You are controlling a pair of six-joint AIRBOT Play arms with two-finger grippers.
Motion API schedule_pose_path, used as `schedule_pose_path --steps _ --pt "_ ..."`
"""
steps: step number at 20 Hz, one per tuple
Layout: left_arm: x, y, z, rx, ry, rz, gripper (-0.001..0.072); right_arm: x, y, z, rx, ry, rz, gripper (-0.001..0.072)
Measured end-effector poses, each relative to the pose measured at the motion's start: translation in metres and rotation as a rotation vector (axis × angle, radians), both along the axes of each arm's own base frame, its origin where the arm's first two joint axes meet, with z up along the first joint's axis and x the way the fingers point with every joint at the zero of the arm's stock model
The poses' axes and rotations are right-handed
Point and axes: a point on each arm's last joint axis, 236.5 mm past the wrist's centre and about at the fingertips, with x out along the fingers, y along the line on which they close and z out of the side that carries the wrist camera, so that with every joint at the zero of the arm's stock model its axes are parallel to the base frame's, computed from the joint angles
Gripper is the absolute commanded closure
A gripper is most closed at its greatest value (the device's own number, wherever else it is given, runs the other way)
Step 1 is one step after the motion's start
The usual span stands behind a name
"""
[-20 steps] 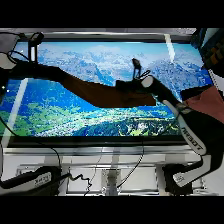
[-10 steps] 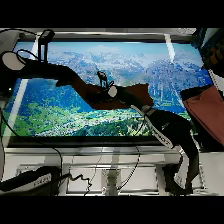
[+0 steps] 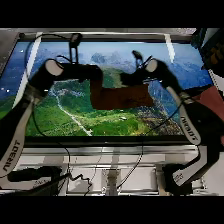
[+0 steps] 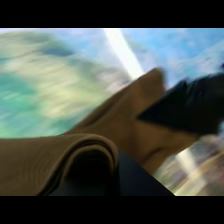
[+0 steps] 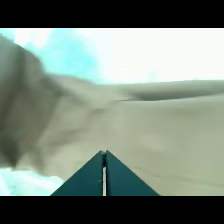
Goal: Fold the clothes and pants, and hang the long-sleeved shirts on hangers.
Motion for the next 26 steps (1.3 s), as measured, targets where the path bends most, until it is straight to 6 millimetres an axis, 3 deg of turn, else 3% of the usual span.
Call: schedule_pose_path --steps 3,4,5,6,8,11,14,17,19,20,23,25,26 --pt "-0.004 -0.073 -0.007 -0.093 -0.028 -0.014 0.0696 0.008 -0.073 0.031 -0.036 -0.032 -0.102 0.0696" --pt "-0.005 -0.095 -0.010 -0.121 -0.045 -0.006 0.0639 0.008 -0.095 0.038 -0.043 -0.038 -0.136 0.0696" --pt "-0.008 -0.115 -0.017 -0.137 -0.054 -0.004 0.0400 0.008 -0.114 0.044 -0.052 -0.040 -0.165 0.0694" --pt "-0.014 -0.131 -0.024 -0.147 -0.056 -0.006 0.0054 0.007 -0.129 0.047 -0.058 -0.039 -0.189 0.0671" --pt "-0.028 -0.159 -0.035 -0.159 -0.055 -0.022 0.0008 0.005 -0.155 0.049 -0.077 -0.034 -0.226 0.0553" --pt "-0.046 -0.179 -0.042 -0.153 -0.046 -0.066 0.0009 0.004 -0.188 0.046 -0.161 -0.049 -0.230 0.0555" --pt "-0.046 -0.172 -0.040 -0.121 -0.062 -0.088 0.0009 0.002 -0.219 0.034 -0.268 -0.055 -0.195 0.0648" --pt "-0.032 -0.148 -0.037 -0.095 -0.053 -0.081 0.0009 -0.010 -0.235 0.005 -0.271 0.007 -0.119 0.0651" --pt "-0.024 -0.129 -0.037 -0.077 -0.026 -0.080 0.0010 -0.024 -0.226 -0.024 -0.167 0.077 -0.051 0.0303" --pt "-0.020 -0.119 -0.038 -0.072 -0.004 -0.076 0.0009 -0.030 -0.220 -0.037 -0.105 0.113 -0.033 0.0168" --pt "-0.015 -0.094 -0.045 -0.055 0.065 -0.072 0.0010 -0.039 -0.196 -0.073 0.076 0.194 -0.033 0.0083" --pt "-0.013 -0.083 -0.049 -0.047 0.094 -0.070 0.0011 -0.036 -0.180 -0.092 0.137 0.220 -0.044 0.0009" --pt "-0.012 -0.079 -0.049 -0.046 0.104 -0.067 0.0011 -0.032 -0.172 -0.102 0.155 0.224 -0.057 0.0010"
